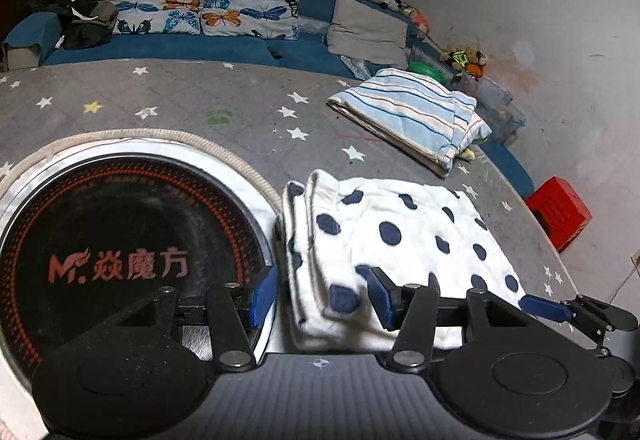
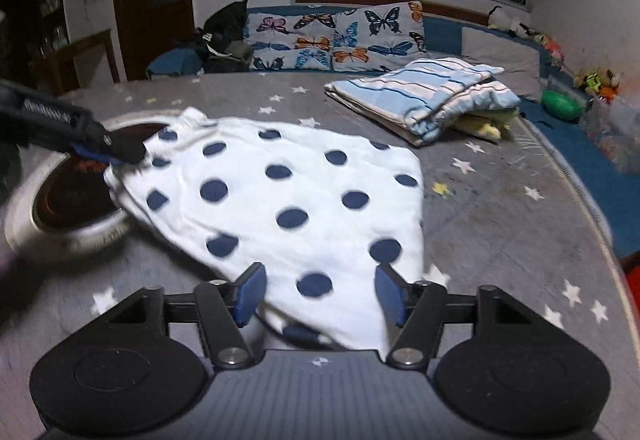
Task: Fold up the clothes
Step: 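Lower the bundle onto the table and open the left gripper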
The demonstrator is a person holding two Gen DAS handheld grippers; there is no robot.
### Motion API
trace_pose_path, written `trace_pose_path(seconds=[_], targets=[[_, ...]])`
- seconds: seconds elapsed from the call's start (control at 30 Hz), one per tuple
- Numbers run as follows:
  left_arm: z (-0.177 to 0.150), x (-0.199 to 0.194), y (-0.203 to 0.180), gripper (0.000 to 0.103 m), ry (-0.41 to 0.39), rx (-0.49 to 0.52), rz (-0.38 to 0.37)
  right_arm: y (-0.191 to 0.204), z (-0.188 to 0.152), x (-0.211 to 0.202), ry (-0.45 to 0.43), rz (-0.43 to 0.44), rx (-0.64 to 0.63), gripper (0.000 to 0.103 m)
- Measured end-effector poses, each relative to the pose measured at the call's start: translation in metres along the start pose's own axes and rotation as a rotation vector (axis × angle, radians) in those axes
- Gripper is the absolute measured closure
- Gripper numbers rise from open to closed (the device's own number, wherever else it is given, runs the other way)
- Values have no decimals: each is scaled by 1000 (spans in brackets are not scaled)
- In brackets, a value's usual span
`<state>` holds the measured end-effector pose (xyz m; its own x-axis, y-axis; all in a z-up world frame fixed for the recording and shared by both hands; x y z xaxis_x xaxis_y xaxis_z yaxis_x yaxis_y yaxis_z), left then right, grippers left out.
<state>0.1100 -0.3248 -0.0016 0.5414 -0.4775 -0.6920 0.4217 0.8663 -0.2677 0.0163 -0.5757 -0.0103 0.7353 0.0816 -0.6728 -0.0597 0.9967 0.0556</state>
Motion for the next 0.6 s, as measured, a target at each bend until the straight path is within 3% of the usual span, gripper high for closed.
trace_pose_path(seconds=[0.1, 0.17, 0.47, 0.6], targets=[[-7, -9, 2, 45, -1, 0, 5, -1, -6, -8, -7, -6, 10, 35], [-13, -14, 3, 39, 1, 1, 13, 0, -8, -14, -22, -5, 22, 25], [-41, -30, -1, 20, 10, 18, 8, 15, -17, -31, -59, 12, 75, 3], [-52, -34, -4, 10, 4, 21, 4, 23, -20, -33, -67, 3, 78, 0]])
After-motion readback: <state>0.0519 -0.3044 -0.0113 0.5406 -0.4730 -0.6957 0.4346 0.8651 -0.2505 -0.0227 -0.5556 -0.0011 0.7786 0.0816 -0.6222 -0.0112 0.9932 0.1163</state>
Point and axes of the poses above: each gripper's, at about its wrist camera, not at the fingertips, and x roughly the way its jaws point, y to its left, z to its top, the point moved 9 cm from there along x, roughly the way its jaws point, and after that the axes turned 5 degrees about x, right-handed, at the moved point
